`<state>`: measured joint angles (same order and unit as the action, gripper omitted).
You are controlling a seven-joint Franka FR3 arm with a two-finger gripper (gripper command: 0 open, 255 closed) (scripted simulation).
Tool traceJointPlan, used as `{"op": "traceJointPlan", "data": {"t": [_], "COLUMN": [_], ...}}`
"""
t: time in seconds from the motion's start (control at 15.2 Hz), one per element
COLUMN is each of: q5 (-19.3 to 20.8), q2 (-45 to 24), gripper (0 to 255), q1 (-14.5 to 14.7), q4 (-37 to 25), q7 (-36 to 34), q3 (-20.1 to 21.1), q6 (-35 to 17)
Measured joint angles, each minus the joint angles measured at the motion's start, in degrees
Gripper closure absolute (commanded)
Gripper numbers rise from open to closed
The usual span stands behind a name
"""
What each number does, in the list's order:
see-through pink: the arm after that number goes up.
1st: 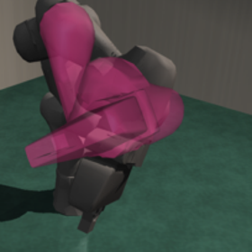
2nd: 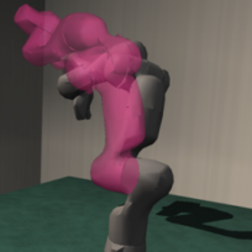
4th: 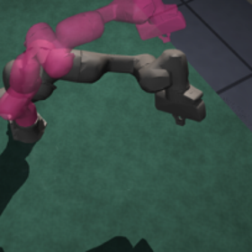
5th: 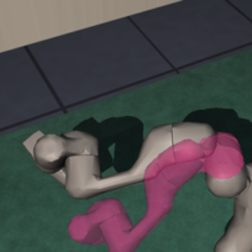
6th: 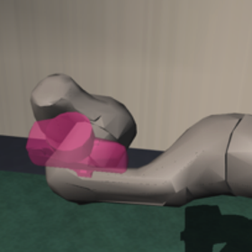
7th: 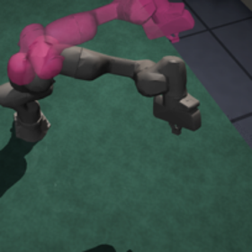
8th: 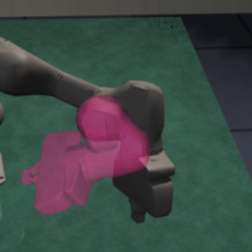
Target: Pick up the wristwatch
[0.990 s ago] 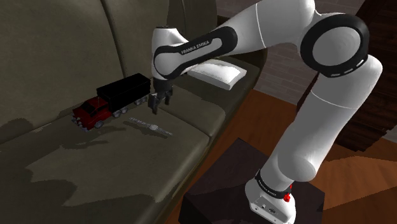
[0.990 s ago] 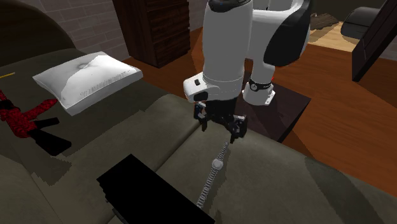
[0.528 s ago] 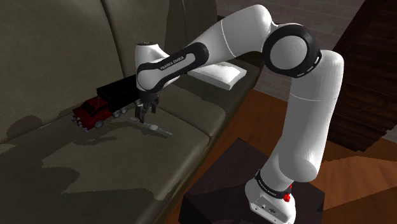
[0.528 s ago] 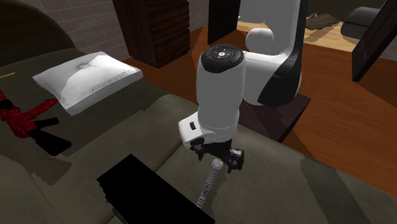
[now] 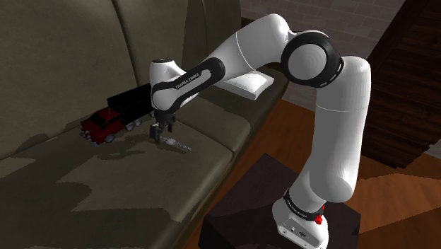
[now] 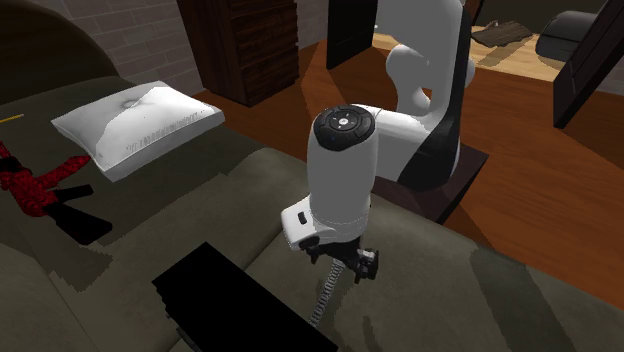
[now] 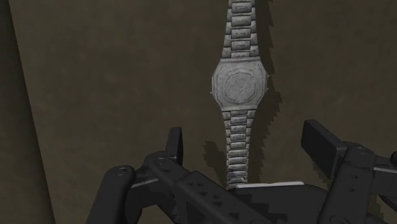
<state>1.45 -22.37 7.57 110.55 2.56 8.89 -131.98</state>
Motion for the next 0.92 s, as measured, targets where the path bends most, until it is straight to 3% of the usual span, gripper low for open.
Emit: {"op": "traceJointPlan", "data": {"t": [0.07,0.92], "q5": [0.0,-0.1], "q2": [-0.1,0.8], "gripper": [255,255], "q1": [0.0,-0.1], "q4": [0.0,-0.3], "q7": [0.0,0.1], "q3": [0.0,0.1], "q6": [-0.1,1.1]}}
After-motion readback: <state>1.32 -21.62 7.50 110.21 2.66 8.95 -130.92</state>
